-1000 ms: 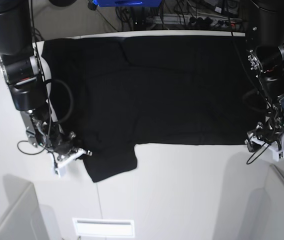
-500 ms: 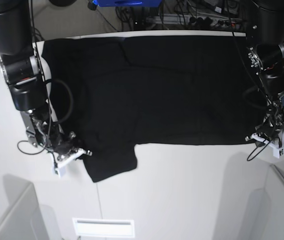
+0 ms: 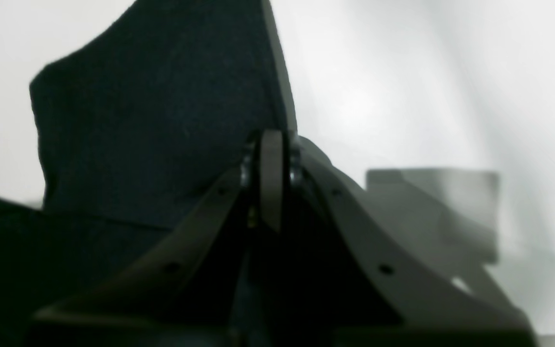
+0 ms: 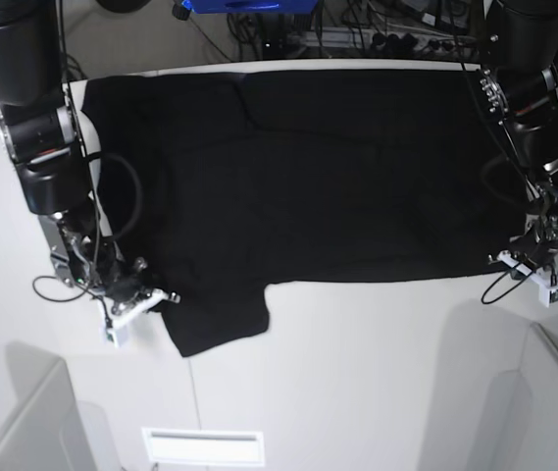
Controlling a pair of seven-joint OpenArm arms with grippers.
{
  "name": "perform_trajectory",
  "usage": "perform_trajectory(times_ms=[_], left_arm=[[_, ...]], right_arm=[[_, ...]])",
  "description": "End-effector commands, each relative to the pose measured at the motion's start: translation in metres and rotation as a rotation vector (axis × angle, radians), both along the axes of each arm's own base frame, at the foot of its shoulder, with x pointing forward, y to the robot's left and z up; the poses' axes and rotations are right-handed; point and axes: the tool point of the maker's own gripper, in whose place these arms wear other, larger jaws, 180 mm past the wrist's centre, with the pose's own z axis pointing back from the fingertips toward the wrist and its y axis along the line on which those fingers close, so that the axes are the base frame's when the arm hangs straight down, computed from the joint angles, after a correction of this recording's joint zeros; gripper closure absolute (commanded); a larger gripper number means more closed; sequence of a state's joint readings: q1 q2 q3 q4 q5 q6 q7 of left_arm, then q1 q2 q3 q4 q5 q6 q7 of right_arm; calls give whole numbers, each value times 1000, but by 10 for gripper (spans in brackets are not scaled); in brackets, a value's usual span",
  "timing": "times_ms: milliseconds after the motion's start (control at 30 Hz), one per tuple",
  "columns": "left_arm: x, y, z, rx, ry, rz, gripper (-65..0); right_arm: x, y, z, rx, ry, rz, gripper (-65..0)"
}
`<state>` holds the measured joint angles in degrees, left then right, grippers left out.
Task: Fold the T-shirt properly
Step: 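Grasp the shirt side edges with both grippers, then lift the grasped edges and fold them toward the robot-side edge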
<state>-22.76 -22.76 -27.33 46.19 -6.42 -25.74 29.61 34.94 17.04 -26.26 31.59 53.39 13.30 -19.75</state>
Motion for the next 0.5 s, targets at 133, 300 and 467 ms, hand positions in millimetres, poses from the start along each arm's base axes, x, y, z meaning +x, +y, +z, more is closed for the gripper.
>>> perform_trajectory(times_ms=[133,300,467], left_arm=[[11,3,41,-26,-150,1,0],[4,-5,46,-66,-149,-11,0],[-4,-9,57,-18,-173,-42,0]], right_arm=[[17,-9,29,-16,-89,9,0],[10,-16,35,15,-121,-19,0],[3,-22,44,37,-132,-23,0]])
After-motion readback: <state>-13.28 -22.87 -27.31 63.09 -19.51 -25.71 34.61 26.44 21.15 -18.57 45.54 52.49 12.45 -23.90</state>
